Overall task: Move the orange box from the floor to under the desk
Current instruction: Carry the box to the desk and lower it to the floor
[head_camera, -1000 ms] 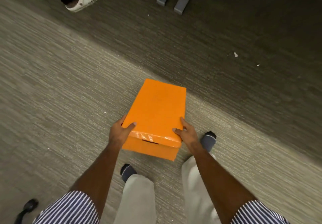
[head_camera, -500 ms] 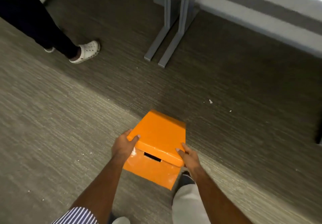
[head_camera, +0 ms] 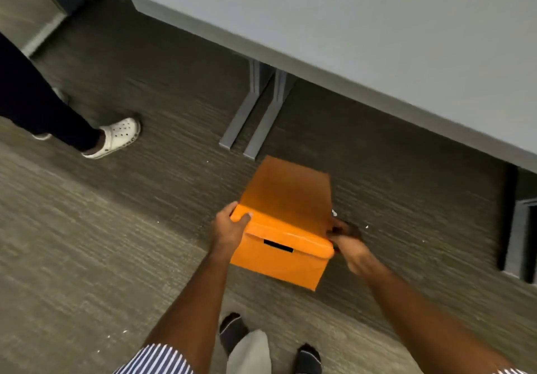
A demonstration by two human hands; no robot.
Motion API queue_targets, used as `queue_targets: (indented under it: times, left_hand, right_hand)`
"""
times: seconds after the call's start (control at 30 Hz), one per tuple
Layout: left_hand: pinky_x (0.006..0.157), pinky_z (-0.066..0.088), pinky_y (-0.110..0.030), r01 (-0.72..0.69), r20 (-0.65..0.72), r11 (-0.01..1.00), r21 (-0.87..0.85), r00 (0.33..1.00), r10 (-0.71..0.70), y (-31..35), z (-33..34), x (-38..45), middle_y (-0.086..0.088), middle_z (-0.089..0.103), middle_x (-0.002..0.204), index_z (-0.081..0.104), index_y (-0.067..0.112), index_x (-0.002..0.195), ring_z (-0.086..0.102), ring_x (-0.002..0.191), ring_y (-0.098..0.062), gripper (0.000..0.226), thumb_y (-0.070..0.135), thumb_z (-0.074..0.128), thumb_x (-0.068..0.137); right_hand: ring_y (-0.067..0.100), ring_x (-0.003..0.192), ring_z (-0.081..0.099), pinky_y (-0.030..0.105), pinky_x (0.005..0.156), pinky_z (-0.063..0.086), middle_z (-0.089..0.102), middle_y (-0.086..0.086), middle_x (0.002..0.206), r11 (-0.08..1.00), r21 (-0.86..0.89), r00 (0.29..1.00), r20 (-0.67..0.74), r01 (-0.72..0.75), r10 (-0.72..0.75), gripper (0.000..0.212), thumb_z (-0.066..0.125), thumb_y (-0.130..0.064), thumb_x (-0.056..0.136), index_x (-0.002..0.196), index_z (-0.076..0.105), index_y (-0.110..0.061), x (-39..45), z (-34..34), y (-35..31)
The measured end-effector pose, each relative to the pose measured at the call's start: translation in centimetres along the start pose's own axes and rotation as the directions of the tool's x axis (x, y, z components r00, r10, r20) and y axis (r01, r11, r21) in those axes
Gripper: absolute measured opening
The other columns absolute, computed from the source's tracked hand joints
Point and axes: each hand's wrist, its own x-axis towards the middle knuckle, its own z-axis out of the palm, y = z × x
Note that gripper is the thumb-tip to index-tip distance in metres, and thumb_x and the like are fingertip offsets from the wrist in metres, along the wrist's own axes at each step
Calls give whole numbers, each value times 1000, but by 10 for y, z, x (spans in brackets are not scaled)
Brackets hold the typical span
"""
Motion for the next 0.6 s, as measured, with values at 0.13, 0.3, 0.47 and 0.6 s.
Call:
queue_targets:
  times: [0.13, 0.3, 0.47, 0.6]
  left_hand:
    - [83, 56, -31, -62, 80, 993, -100, 994, 70, 26, 16, 60, -27, 71, 116, 68, -6, 118, 68, 105, -33, 37, 4, 76, 83]
    - [84, 48, -24, -216, 130, 956, -198, 961, 244, 29, 49, 149, -18, 65, 132, 59, 2, 135, 64, 120, -31, 48, 4, 71, 88]
    - [79, 56, -22, -287, 100, 927, -242, 943, 319, 12, 99, 256, -17, 46, 152, 45, 3, 147, 59, 113, -21, 60, 2, 67, 91]
    - [106, 48, -56, -320, 79, 911, -261, 933, 351, -12, 140, 327, -19, 44, 153, 37, 8, 152, 50, 135, -36, 72, 7, 72, 89]
  right_hand:
    - [15, 62, 59, 22, 46, 46, 64, 6, 86, 998, -20, 998, -18, 66, -66, 51, 55, 11, 89, 136, 55, -9, 45, -8, -24]
    - [20, 65, 56, 28, 57, 40, 64, 7, 87, 990, 23, 989, -56, 139, -137, 54, 56, 11, 86, 135, 52, -13, 139, -5, -34]
    - [21, 61, 69, 26, 47, 53, 72, 11, 81, 972, -39, 972, -39, 230, -232, 39, 60, 8, 86, 123, 59, 0, 253, -16, -35]
    - [28, 83, 70, 36, 64, 57, 66, 21, 107, 954, -37, 954, -8, 299, -299, 42, 57, 8, 87, 128, 58, -3, 339, -24, -14]
